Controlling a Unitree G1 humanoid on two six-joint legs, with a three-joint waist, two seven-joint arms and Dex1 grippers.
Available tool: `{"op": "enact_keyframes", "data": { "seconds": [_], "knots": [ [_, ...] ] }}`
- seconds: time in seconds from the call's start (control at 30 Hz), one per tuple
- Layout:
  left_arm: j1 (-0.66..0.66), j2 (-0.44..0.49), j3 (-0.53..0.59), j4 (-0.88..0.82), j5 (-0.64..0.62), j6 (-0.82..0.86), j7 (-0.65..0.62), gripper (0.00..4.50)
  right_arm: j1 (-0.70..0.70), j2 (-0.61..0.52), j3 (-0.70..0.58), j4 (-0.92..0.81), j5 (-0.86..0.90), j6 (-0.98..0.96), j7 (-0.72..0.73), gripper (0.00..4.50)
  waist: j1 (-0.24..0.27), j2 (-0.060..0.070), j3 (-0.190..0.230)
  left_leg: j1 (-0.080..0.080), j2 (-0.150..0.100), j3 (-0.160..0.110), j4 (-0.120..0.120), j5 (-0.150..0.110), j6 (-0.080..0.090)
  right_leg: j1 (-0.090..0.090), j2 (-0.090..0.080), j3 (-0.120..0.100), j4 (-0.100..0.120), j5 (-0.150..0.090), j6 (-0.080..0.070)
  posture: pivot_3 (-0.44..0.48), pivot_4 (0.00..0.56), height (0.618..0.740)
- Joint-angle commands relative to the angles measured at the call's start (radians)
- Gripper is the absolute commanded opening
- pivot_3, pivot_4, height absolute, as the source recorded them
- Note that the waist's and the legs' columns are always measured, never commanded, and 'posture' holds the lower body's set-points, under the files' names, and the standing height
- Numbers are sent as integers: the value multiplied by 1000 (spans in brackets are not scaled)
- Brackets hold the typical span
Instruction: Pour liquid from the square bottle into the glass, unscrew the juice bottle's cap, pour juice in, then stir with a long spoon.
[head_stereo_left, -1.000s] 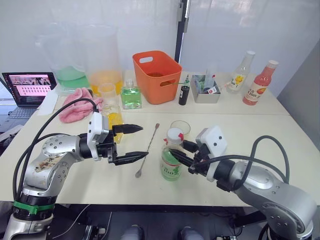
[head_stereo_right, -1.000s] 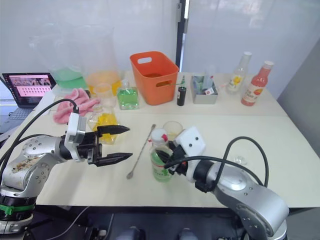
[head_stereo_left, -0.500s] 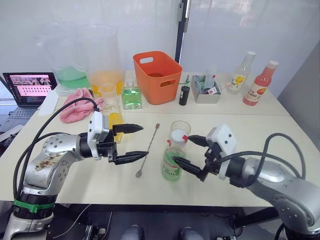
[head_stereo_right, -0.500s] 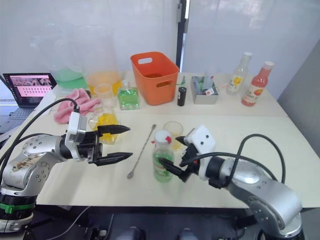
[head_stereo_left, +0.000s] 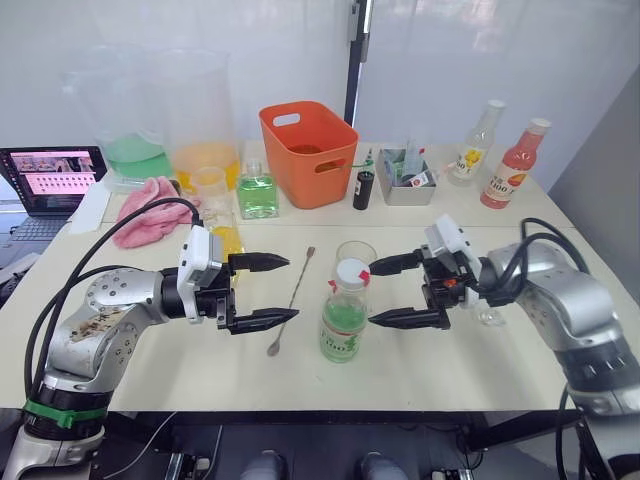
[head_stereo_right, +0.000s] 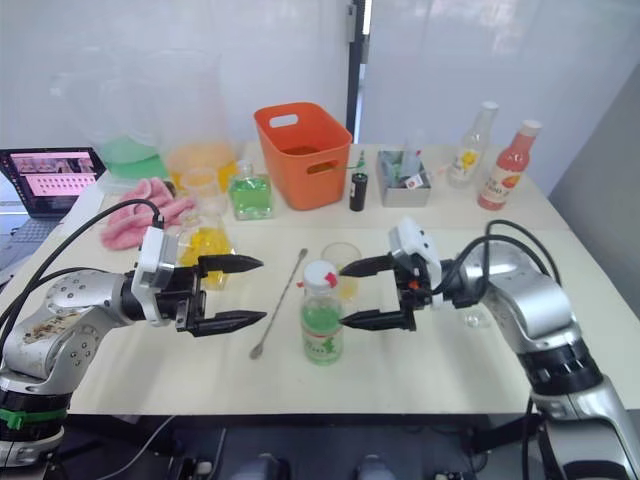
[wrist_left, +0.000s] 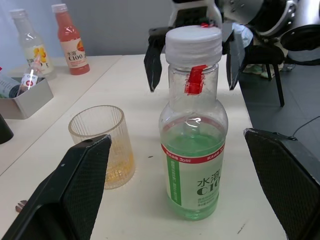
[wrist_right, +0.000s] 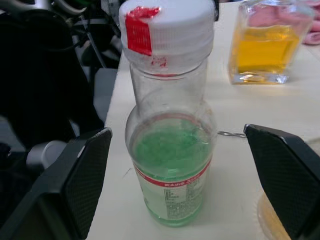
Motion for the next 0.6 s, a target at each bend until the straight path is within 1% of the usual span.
{"op": "enact_keyframes", "data": {
  "seconds": [0.03,0.13,0.3,0.43,0.6],
  "knots": [
    [0,19,30,-52,-31,20,7,4500,-73,29,4,62,-39,-62,60,4478,3,0,0,-1,0,0,0,0,0,-1,0,0,1,0,0,0,150,739],
    [5,24,37,-64,-36,31,11,4500,-87,46,-2,57,-30,-52,88,4478,11,0,0,-2,0,-1,0,0,0,-2,-1,-1,2,0,0,0,150,739],
    [16,31,41,-76,-44,38,19,4500,-90,65,-8,45,-31,-40,99,4478,9,0,0,-2,0,-1,0,0,0,-2,-2,-1,1,0,0,0,150,739],
    [20,33,37,-78,-45,37,23,4500,-87,76,-16,36,-19,-29,94,3385,9,0,0,-2,0,-1,0,0,0,-2,-1,-1,2,0,0,0,150,739],
    [19,34,32,-75,-42,35,22,4500,-79,80,-33,5,-2,-4,79,1676,9,0,0,-2,0,-1,0,0,0,-2,-1,-1,2,0,0,0,150,739]
  ]
}}
